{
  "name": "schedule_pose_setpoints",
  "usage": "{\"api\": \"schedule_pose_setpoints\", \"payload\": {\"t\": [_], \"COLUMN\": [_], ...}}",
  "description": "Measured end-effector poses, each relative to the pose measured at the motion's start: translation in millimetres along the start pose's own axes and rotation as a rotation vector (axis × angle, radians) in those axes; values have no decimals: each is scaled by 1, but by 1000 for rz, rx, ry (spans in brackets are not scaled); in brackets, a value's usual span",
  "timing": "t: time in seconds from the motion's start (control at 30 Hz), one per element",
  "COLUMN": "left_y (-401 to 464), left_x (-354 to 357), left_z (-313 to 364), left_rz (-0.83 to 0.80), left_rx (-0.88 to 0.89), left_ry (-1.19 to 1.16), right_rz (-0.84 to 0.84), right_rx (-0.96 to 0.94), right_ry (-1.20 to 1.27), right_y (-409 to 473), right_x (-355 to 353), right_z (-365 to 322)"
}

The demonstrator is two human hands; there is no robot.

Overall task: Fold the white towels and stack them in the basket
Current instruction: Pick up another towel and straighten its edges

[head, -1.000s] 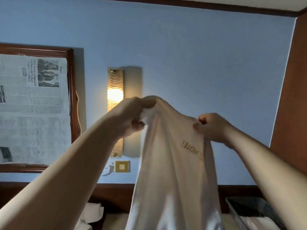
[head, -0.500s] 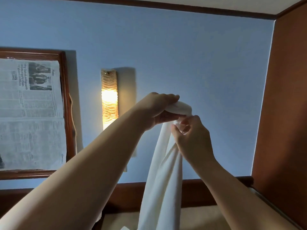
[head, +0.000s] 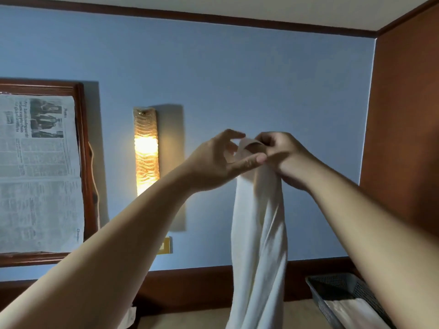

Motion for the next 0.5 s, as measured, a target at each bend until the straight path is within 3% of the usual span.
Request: {"api": "schedule_pose_setpoints", "payload": {"t": [0.1,0.27,0.37,0.5], "left_y": [14,23,26,21], "left_x": [0,5,7,-35], "left_z": [11,36,55,57], "left_rz": [110,141,221,425], "left_rx": [-6,-25,-21,8], "left_ry": [108,307,415,444], "right_rz": [-54,-127,-54,12], "right_rx": [3,-57,-64,46], "right_ry": [20,-51,-299,-210], "right_y": [7,-8,-28,-58], "right_x": [-20,-23,3,14], "right_z": [0,20,45,95]}}
Point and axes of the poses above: each hand's wrist, its own y-axis towards the middle knuckle, its own x-axis out of the palm, z = x × y, the point moved 2 cm from there along y, towards the middle knuckle, and after that the axes turned 11 degrees about -y, right-handed, at the moved point
